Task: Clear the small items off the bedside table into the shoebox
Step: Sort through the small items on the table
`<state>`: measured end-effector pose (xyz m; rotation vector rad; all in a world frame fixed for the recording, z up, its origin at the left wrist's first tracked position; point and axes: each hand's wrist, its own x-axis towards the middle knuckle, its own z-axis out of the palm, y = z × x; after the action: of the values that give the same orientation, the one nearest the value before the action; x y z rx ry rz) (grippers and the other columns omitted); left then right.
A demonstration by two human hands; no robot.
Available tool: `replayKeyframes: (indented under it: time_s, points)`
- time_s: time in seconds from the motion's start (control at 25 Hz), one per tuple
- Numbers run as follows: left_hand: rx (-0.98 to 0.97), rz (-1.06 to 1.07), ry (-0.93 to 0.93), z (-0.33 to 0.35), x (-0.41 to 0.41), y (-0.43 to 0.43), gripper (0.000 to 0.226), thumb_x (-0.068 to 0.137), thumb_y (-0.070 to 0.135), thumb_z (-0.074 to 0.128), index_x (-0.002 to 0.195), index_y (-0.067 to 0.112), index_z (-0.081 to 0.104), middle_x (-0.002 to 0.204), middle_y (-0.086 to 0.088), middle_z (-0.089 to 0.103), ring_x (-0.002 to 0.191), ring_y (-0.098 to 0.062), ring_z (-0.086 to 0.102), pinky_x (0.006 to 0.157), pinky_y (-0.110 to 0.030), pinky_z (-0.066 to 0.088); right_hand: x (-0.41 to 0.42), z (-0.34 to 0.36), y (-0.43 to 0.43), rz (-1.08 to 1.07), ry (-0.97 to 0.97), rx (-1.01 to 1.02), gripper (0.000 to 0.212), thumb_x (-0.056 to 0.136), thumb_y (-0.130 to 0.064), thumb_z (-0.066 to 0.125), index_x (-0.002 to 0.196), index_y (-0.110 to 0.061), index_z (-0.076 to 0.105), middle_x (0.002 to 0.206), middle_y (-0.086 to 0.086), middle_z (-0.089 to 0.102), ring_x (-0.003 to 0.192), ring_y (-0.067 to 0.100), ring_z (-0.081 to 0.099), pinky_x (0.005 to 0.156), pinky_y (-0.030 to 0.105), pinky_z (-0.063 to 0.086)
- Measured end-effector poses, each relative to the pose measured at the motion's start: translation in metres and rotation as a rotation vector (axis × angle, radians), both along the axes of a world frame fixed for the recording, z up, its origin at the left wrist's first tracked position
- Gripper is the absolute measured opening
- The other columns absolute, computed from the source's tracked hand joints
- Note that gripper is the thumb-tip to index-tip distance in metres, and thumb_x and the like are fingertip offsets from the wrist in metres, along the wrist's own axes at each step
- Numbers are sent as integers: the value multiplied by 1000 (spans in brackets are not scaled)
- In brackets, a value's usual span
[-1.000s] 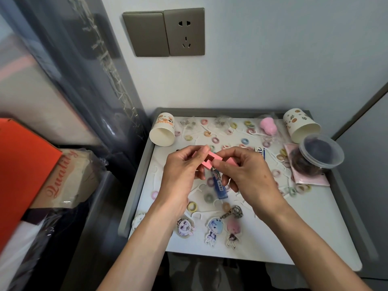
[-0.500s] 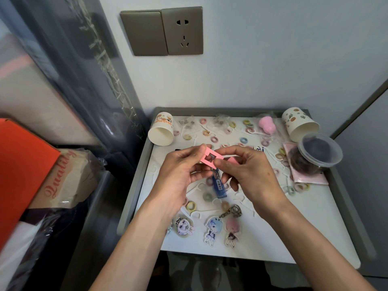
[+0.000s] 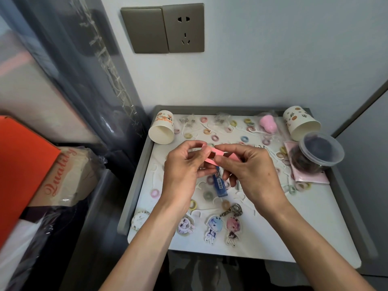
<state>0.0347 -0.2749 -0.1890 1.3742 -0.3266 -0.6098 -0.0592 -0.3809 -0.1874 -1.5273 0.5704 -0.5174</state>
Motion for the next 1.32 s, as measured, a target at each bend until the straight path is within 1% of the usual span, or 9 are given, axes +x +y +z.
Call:
replayKeyframes:
  time_s: [0.08,0.16,0.24,0.32,0.48,0.64,0.88,1.16,1.32]
  points:
    - [-9,7,35,1,0,0,13,95,8,62,101,-2,66,80,-10,72,68,-19,71,61,-24,57,0,0,1,5,-19,41,20,84,-3,72,103,-7,73,60,12,66,45,14,60,45,20,47]
    - [-21,11,70,2,1,0,13,95,8,62,99,-3,67,83,-16,71,70,-26,71,60,-24,57,0,1,1,3,-41,119,20,84,-1,70,104,-4,71,67,14,70,53,17,66,53,23,54]
    - [-23,11,84,3,2,0,12,95,9,62,96,-2,69,83,-17,72,71,-31,71,59,-24,56,0,1,1,-2,-54,171,20,84,2,70,103,-2,70,72,15,72,57,18,69,57,24,57]
    - [-16,6,75,3,2,1,12,94,9,62,95,1,70,80,-14,74,70,-29,72,60,-24,56,0,1,0,-4,-54,186,21,83,2,70,103,-1,71,73,16,72,58,19,69,58,24,58]
    - [-4,-7,51,1,2,1,10,94,9,63,96,2,71,76,-8,74,64,-18,70,60,-23,56,-2,1,-3,5,-38,174,26,81,1,72,107,-2,71,75,18,73,61,21,69,61,25,59]
    - [6,-9,34,0,3,1,9,93,8,64,97,2,70,75,-8,73,63,-17,69,60,-22,55,-1,-1,-3,7,-38,168,27,80,1,73,107,-3,72,72,14,72,59,20,69,60,23,58]
    - [-8,-12,32,1,2,-1,7,92,10,66,96,6,71,77,-6,75,65,-17,70,60,-22,55,-2,-2,-4,-20,-50,129,24,79,-2,74,103,-6,74,72,10,73,62,24,70,65,27,60]
    - [14,23,-19,-1,3,1,8,87,12,72,92,8,75,72,-8,74,58,-17,65,63,-28,59,-2,-3,-2,36,-48,65,22,82,-2,73,104,-7,74,73,9,73,61,23,70,62,24,57]
    - [40,49,-32,0,6,1,6,85,11,73,90,8,75,71,-11,73,59,-23,63,65,-35,58,0,-1,1,27,-30,31,25,84,-5,72,109,-8,71,69,8,72,56,20,69,57,22,55]
